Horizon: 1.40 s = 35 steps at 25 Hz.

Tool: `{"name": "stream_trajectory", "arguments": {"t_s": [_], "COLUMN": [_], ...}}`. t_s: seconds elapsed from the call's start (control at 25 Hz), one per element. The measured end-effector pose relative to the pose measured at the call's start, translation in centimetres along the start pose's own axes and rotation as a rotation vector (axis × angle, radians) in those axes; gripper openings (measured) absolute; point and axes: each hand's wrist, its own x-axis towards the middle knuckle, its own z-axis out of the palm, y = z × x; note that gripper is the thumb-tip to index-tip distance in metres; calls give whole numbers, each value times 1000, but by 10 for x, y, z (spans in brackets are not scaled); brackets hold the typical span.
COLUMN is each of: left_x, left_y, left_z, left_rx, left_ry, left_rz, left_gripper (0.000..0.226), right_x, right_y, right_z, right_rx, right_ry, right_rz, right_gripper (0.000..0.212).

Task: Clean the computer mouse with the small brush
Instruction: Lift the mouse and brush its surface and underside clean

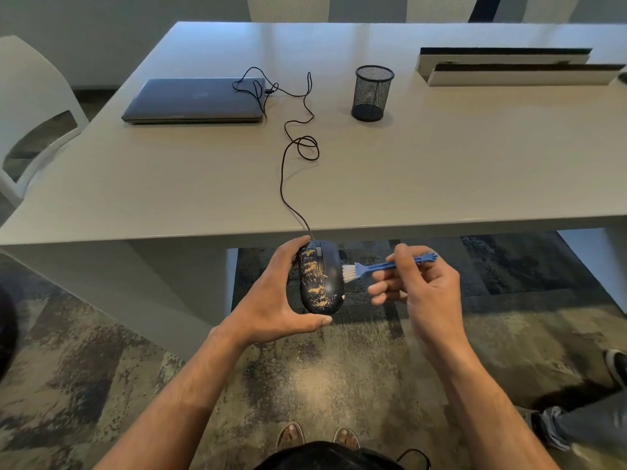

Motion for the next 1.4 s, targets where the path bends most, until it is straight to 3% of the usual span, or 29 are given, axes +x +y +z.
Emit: {"name": "stream_trajectory", "arguments": {"t_s": [0.16,0.4,0.56,0.76,0.96,1.12,1.32,1.4], "left_x": [2,0,1,-1,2,1,3,4], "left_y": [0,-3,-2,-4,-1,-1,2,3], "left_z": [0,-3,-1,-3,-2,-3,-4,-4], "left_rx": [7,13,8,-16,-13,-12,-17,-8], "left_ry": [-4,1,-3,6,-4,-7,-14,-14], "left_rz": [6,-10,-11,-42,-37,-48,-50,-49], "left_gripper": [118,118,118,118,118,118,118,118], "right_x": [-1,0,-7,-9,-16,-14,-17,-16], "right_y": [6,4,13,17,26,26,29,31], "right_z": [12,-3,9,-7,1,-9,-4,-4], "right_rx": [2,-2,16,34,53,43,64,49], "right_ry": [-85,17,-112,9,-129,-25,-199,-174], "right_rz": [4,6,8,26,16,8,-19,-4], "right_gripper": [27,27,22,17,14,15,12,11]}}
